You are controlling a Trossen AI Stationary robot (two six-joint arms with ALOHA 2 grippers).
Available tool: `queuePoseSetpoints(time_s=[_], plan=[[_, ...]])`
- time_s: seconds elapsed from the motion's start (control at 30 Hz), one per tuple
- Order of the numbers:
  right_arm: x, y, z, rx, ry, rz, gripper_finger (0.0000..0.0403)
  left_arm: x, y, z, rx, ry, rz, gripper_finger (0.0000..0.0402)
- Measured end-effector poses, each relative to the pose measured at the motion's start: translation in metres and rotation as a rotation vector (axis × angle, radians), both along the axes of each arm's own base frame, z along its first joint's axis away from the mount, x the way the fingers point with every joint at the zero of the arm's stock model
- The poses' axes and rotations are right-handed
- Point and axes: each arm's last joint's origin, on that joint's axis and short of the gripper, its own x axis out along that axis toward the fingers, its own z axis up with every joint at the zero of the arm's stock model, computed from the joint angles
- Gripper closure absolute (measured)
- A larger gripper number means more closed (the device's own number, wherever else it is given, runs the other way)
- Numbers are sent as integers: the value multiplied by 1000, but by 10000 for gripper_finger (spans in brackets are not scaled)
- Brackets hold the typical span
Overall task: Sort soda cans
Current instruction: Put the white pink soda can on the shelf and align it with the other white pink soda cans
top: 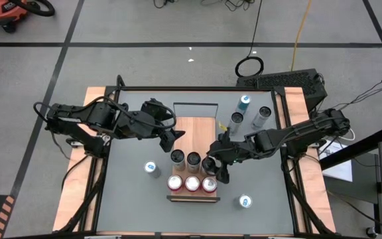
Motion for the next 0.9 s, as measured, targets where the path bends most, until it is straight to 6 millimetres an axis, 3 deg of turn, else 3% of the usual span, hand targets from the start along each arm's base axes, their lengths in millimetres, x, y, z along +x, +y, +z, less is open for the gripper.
queuePoseSetpoints(time_s=[0.43,0.9], plan=[[3,2,-6,10,30,49,88,0,0,0,-3,5,3,9],[9,2,-16,-40,66,30,179,-1,0,-1,-3,10,3,9]])
